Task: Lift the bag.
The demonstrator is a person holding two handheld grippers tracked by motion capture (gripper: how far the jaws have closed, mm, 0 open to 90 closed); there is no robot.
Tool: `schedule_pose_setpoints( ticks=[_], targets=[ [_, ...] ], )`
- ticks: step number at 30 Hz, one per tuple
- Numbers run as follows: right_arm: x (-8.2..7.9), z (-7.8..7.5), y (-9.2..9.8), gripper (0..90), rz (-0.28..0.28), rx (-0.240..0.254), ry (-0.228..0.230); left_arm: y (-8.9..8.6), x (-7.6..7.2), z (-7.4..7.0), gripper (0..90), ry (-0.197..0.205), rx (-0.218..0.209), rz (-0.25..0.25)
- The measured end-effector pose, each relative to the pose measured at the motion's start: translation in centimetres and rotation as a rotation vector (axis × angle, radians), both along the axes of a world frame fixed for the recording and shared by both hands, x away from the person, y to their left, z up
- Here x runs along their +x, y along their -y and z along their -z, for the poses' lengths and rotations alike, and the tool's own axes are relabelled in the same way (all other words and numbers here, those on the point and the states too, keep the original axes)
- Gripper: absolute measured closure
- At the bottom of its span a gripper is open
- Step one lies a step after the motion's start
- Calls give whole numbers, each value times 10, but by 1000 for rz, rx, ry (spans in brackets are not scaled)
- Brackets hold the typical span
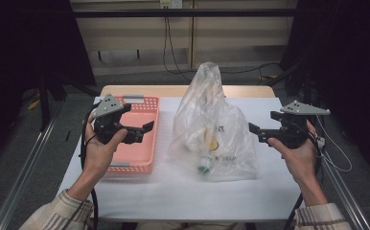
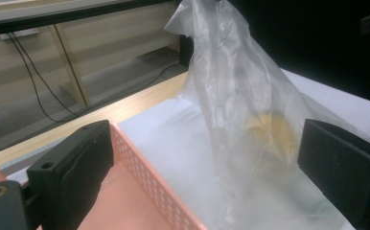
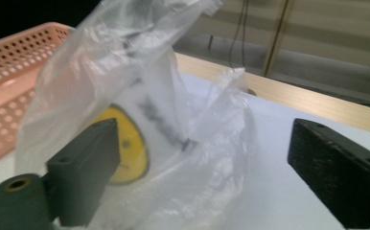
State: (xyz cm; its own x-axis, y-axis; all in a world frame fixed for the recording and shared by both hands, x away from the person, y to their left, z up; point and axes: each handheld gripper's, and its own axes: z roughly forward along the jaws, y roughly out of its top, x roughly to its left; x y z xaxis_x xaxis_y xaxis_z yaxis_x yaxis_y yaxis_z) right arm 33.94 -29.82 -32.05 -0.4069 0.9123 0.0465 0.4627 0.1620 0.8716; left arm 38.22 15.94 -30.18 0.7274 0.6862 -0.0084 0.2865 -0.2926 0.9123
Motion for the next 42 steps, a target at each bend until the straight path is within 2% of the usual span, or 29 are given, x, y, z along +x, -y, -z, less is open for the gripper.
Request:
schedule_pose_setpoints(
  ticks=[4,9,11,13,15,19,22,27,30,31,33,37,39,40,42],
  targets=[
    [-7,6,-2,102,13,-30,-12,-5,-7,12,49,-17,25,2],
    [-19,13,-2,105,42,-31,-10,-10,-17,24,50,-30,52,11],
    [-24,15,-1,124,66,-22,5,-12,-22,27,52,-26,54,12],
    [-27,17,-1,117,70,-11,1,-15,-27,29,55,-21,49,9],
    [-32,20,-3,117,76,-20,4,-18,-32,32,56,-25,45,11],
    [-39,29,-5,112,57,-12,-13,-21,-39,39,56,-34,60,33],
    [-44,38,-8,111,50,-15,-32,-21,-44,44,56,-42,82,37],
    [-52,53,-11,103,38,-13,-49,-23,-50,53,56,-52,87,30],
    [-57,58,-11,106,39,7,-46,-28,-56,61,57,-89,56,18],
    [-60,59,-11,107,38,12,-40,-29,-59,63,59,-87,51,6],
    [-64,63,-11,106,41,19,-38,-32,-64,67,57,-83,58,-1],
    [-69,69,-14,106,33,24,-52,-36,-75,76,57,-89,43,-18],
    [-72,72,-16,106,23,20,-55,-36,-81,79,64,-112,58,-14],
    [-73,74,-16,107,20,12,-57,-36,-85,79,64,-114,61,-8],
    [-75,77,-16,107,22,10,-47,-35,-89,81,64,-87,60,-17]
  ],
)
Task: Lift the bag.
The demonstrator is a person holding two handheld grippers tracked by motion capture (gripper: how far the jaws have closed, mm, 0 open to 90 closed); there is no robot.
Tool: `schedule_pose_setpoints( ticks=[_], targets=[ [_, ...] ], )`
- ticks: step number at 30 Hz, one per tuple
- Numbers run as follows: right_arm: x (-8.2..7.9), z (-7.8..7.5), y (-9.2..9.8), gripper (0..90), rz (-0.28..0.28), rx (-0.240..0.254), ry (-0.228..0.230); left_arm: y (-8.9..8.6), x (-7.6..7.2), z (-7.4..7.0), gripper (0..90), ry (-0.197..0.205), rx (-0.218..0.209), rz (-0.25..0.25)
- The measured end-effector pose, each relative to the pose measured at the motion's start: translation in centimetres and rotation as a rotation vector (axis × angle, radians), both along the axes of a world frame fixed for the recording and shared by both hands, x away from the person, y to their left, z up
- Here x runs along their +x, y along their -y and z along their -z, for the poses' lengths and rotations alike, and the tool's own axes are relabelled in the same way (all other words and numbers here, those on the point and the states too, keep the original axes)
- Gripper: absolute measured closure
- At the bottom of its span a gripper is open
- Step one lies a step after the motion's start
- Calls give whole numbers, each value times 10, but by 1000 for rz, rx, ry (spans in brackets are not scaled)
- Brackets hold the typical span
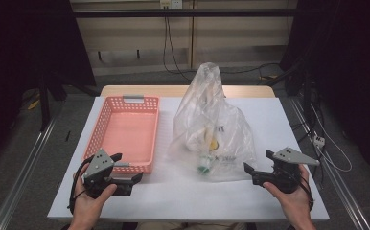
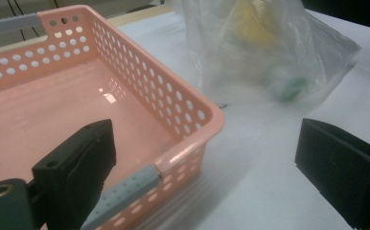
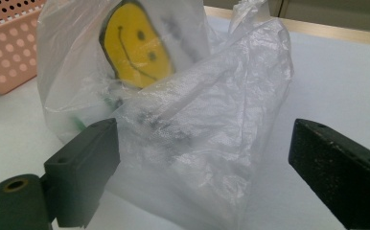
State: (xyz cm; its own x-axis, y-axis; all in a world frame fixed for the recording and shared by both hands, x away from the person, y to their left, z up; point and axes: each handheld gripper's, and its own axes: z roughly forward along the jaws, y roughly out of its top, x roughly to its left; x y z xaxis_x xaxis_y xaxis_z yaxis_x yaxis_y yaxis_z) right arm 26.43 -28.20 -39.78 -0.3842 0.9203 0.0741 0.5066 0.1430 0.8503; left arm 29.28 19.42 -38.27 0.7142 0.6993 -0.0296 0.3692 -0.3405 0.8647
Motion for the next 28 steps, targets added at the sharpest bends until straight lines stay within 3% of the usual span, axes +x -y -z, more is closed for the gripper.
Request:
schedule_pose_setpoints(
  ticks=[2,8,12,15,17,23,28],
  targets=[
    [-1,3,1,107,3,14,-6,-1,-1,5,64,19,6,-10],
    [-7,18,5,108,8,22,-30,-12,-3,17,74,-7,-28,-43],
    [-10,24,9,110,9,26,-49,-16,-8,22,74,3,-13,-53],
    [-15,27,13,108,29,60,-40,-15,-11,27,74,43,2,-80],
    [-16,28,15,98,40,86,-50,-12,-10,27,74,27,-21,-48],
    [-15,30,15,98,40,71,-54,-22,-9,29,70,-3,-73,-78],
    [-13,32,13,98,31,49,-59,-23,-10,28,67,6,-81,-86]
  ],
)
